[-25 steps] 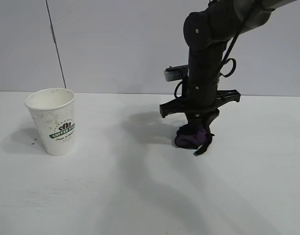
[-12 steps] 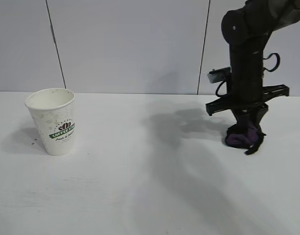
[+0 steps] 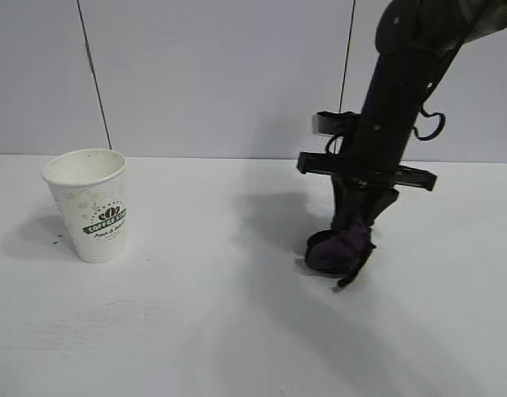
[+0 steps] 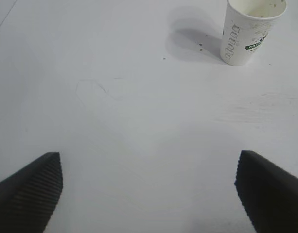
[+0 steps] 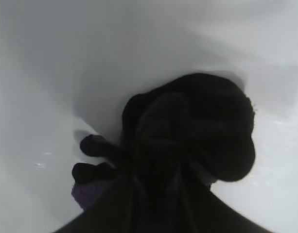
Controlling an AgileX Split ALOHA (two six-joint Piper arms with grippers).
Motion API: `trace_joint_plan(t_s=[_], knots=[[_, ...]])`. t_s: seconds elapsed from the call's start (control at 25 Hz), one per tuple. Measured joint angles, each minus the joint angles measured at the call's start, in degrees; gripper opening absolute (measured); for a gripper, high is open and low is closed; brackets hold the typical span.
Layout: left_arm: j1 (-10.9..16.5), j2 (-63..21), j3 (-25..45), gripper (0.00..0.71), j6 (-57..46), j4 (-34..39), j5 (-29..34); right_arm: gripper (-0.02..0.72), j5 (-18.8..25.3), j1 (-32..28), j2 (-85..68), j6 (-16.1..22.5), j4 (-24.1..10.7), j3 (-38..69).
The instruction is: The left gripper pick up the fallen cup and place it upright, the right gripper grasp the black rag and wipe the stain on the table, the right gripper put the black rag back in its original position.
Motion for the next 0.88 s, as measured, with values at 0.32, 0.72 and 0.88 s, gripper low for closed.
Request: trace_joint_plan(t_s=[0.32,0.72,0.88], knots=[[0.00,0.00,0.00,0.696,0.00,0.00,0.00,0.371,-1.19,2.51,0.00,-1.32,0.45,0.00],[0.00,0.00,0.00,0.696,0.00,0.00,0.00,0.599,-3.80,2.51,-7.14,-0.06,-1.69,0.00],[0.00,0.00,0.00,0.696,0.00,0.00,0.00,0.546,-3.67,2.51,-13.48,7.43,-17.42,-0.06]])
